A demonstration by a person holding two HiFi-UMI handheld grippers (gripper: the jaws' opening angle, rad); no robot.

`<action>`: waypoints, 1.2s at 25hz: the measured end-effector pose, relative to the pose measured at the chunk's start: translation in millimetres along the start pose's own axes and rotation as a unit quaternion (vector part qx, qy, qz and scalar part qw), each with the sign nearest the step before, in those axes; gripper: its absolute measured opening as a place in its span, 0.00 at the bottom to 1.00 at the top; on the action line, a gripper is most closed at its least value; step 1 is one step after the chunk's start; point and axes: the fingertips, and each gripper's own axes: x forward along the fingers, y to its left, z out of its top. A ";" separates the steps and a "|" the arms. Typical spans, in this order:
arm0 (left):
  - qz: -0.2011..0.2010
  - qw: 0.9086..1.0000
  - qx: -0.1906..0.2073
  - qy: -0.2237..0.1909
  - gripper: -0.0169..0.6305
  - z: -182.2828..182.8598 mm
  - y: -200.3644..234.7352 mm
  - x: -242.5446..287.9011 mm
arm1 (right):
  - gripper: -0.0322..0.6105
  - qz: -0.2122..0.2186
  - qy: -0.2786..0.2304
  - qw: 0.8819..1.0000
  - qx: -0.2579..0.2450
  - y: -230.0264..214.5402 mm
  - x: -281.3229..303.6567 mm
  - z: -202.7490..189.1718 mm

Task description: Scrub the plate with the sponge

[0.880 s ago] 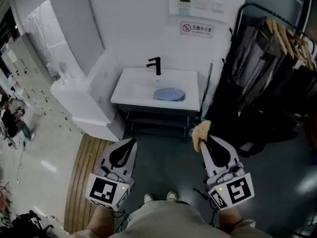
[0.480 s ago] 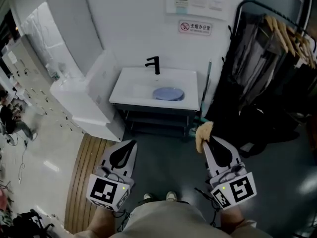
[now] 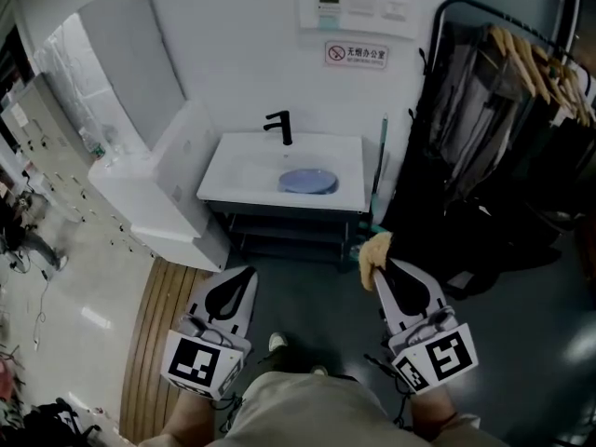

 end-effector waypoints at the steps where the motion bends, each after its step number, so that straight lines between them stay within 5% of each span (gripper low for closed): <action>1: 0.000 1.000 0.000 0.001 0.04 -0.9 0.7 3.2 | 0.14 -0.001 0.002 1.000 -0.003 -2.4 1.5 -1.5; 14: -0.020 1.000 0.004 0.004 0.04 -21.4 48.9 58.7 | 0.14 0.004 0.002 1.000 -0.015 -20.8 68.8 -19.1; 30: -0.048 0.998 -0.033 0.014 0.04 -37.5 205.5 186.6 | 0.14 -0.029 0.070 0.997 -0.014 -72.5 255.5 -41.5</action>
